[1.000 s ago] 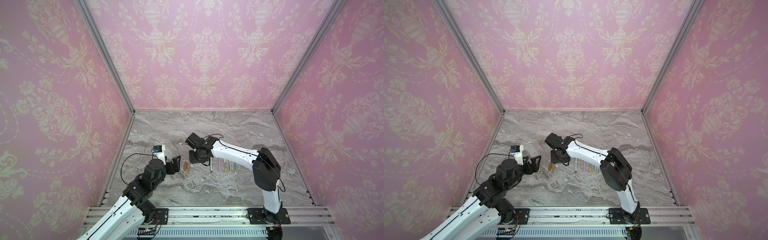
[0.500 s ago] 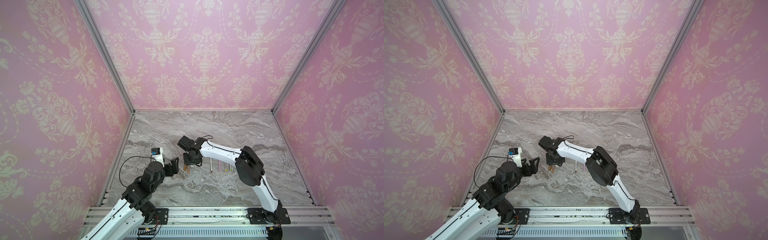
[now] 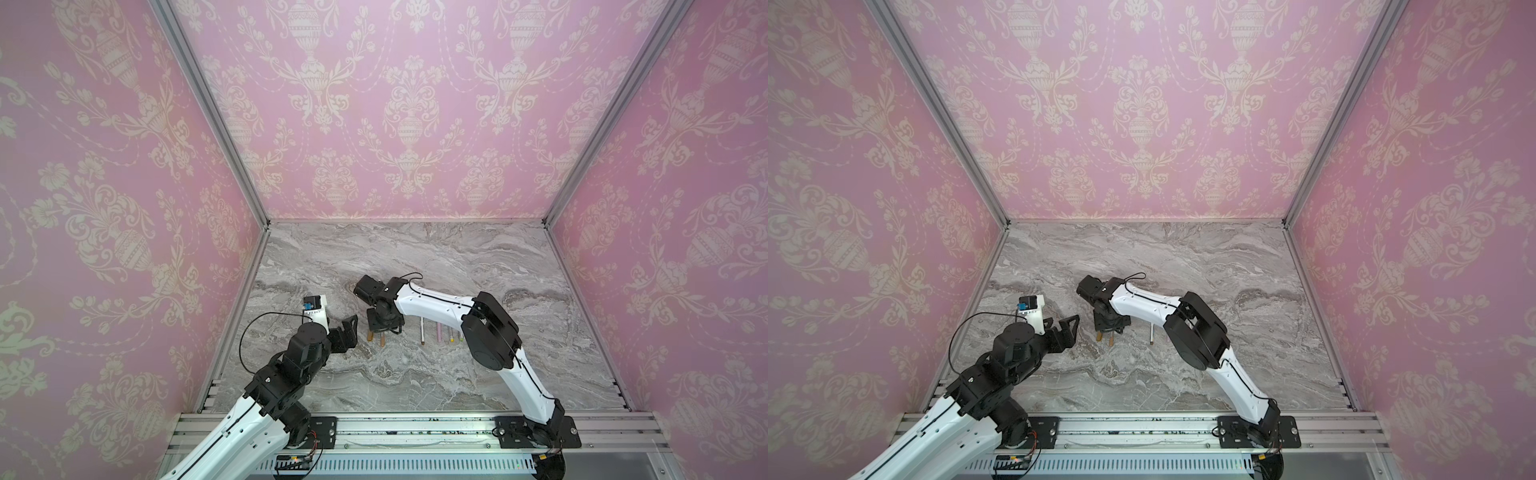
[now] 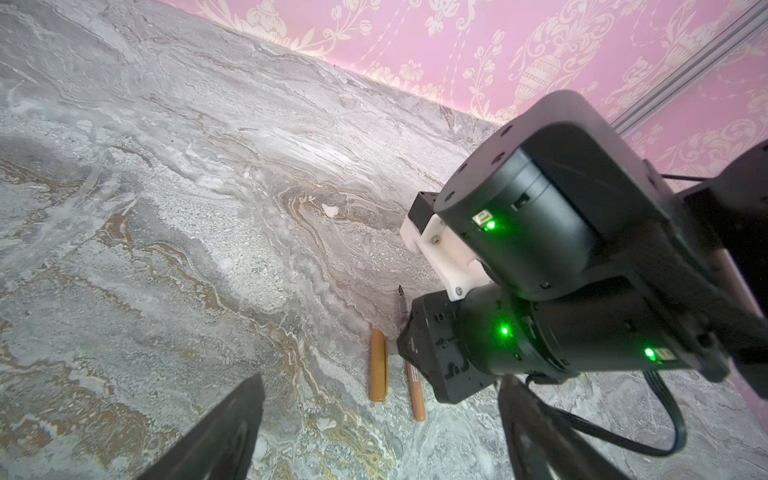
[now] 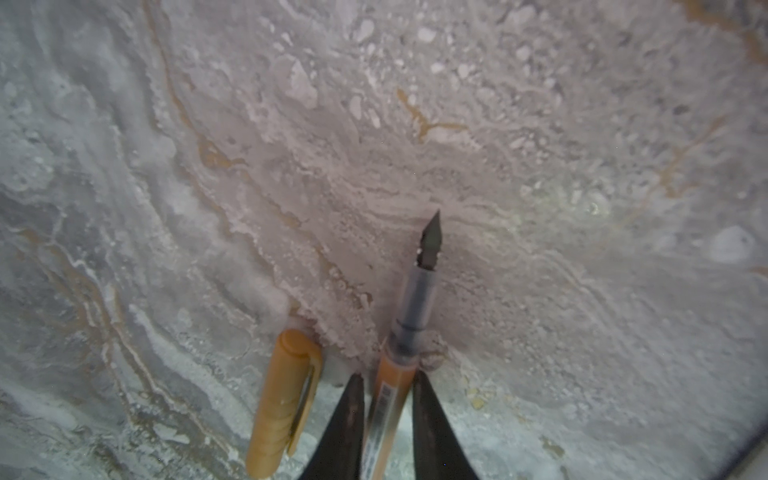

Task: Insert the pens into the pen caps
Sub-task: 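Lift the tan fountain pen upright and pass it to the left gripper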

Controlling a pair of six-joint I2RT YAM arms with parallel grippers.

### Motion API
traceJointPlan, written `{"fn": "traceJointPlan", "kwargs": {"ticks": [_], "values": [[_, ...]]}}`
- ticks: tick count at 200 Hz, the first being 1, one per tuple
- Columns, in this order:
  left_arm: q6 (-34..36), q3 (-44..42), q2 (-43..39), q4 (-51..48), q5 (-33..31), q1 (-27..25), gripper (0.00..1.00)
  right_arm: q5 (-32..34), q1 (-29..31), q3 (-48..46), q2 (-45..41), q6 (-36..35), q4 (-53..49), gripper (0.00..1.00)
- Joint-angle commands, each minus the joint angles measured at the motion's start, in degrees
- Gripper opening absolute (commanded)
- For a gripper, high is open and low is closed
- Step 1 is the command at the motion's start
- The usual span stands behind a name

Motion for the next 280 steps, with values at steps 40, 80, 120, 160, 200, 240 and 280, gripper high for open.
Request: {"fn": "traceJointPlan", "kwargs": {"ticks": [40,80,120,160,200,240,280], "values": [[0.2,1.6,3.1,0.9,2.0,0.4,0.89,1.0,-2.0,-5.4,-5.9,-0.5,1.6,0.0],[1.3,3.3,7.6,6.6,15.0,1.0,0.88,-4.2,-6.0,-17.3,-23.3,1.0,15.2,0.0],[-0.6,6.0,16.3,17.8,32.6,1.5,0.85,-15.5,-9.8,-27.7,-33.9,5.1,29.5,0.0],[-3.5,8.3,23.6,26.1,38.4,1.7,0.78,-18.6,-10.0,-31.0,-37.4,5.7,34.2,0.0],[-3.8,10.0,29.3,28.3,36.9,1.7,0.74,-21.3,-9.9,-33.8,-39.4,6.4,38.6,0.0],[-2.9,11.3,32.8,28.1,34.4,1.8,0.65,-21.8,-9.9,-34.9,-41.0,5.7,39.7,0.0],[-2.5,11.9,33.5,27.1,31.3,1.7,0.5,-22.2,-9.9,-34.8,-41.2,5.0,39.9,0.0]]}}
